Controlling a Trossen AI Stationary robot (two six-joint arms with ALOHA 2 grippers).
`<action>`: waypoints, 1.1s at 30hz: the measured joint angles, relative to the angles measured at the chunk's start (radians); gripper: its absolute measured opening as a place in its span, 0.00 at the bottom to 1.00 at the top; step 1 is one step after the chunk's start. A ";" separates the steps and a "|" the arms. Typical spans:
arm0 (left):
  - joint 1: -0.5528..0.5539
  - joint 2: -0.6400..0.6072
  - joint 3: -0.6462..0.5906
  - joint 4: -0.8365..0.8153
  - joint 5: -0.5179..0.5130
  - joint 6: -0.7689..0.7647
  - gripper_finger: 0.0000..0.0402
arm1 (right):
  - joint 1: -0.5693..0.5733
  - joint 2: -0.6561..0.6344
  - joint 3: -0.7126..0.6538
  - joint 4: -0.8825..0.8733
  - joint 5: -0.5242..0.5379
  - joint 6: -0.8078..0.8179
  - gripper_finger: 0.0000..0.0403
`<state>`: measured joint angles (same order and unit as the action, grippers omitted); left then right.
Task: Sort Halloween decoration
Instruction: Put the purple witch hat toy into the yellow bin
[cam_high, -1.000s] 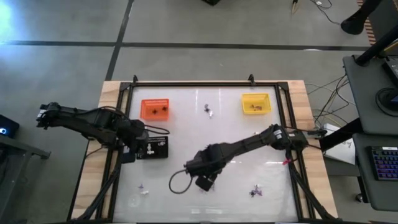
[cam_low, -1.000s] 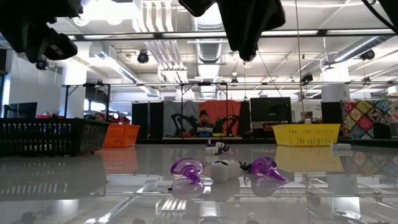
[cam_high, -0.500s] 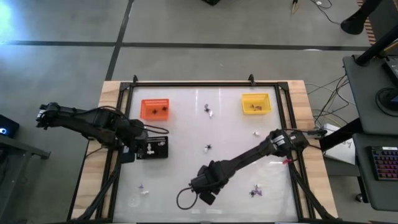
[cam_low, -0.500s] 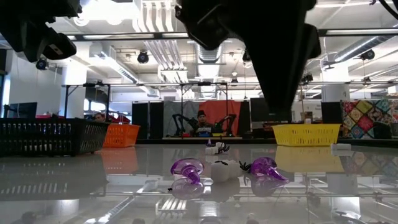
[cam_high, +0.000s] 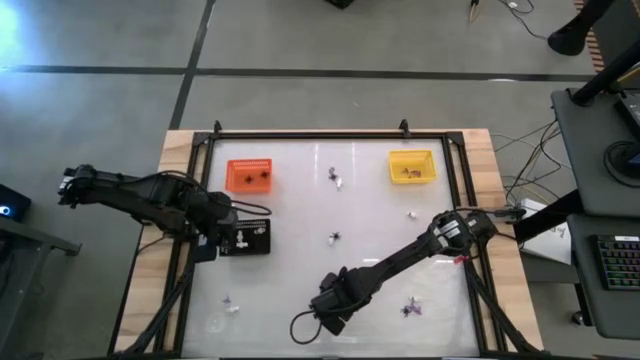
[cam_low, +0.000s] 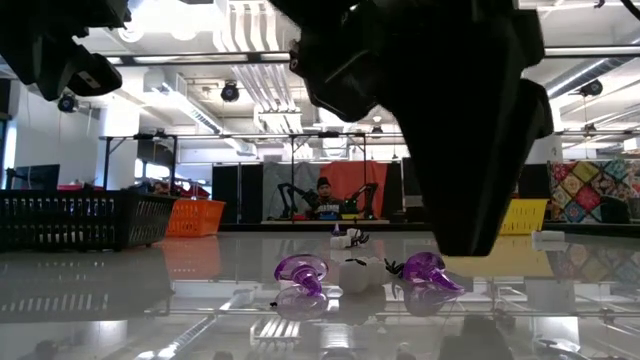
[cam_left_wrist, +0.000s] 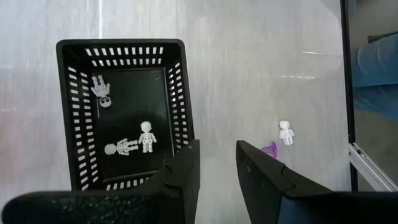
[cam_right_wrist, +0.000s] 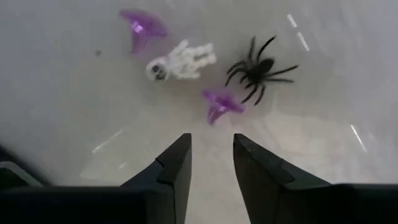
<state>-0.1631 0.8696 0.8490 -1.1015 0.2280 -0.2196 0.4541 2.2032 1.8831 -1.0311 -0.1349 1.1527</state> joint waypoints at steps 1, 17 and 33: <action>0.000 0.000 0.000 0.000 0.000 -0.002 0.21 | 0.000 0.000 -0.002 0.001 0.008 0.002 0.28; 0.000 0.000 0.000 -0.001 0.001 -0.008 0.21 | -0.010 -0.001 -0.061 0.090 0.082 0.019 0.34; 0.000 0.000 0.000 -0.002 0.001 -0.010 0.21 | -0.024 -0.005 -0.087 0.118 0.046 0.028 0.09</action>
<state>-0.1631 0.8696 0.8486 -1.1034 0.2290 -0.2298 0.4305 2.1982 1.7966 -0.9136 -0.0886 1.1806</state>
